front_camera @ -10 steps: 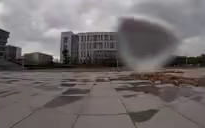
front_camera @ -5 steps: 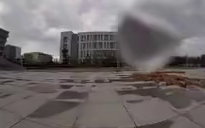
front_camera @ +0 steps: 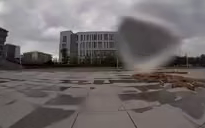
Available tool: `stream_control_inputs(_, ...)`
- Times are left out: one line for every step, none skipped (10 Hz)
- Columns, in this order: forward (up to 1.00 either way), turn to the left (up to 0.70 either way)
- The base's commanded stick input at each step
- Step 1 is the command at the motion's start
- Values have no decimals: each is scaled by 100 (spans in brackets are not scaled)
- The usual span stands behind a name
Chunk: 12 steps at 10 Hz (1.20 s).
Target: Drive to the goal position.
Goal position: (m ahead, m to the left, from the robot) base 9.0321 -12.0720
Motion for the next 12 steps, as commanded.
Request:
stream_control_inputs(70,0)
stream_control_inputs(70,0)
stream_control_inputs(70,0)
stream_control_inputs(70,0)
stream_control_inputs(70,0)
stream_control_inputs(70,0)
stream_control_inputs(70,0)
stream_control_inputs(70,0)
stream_control_inputs(70,0)
stream_control_inputs(70,0)
stream_control_inputs(70,0)
stream_control_inputs(70,0)
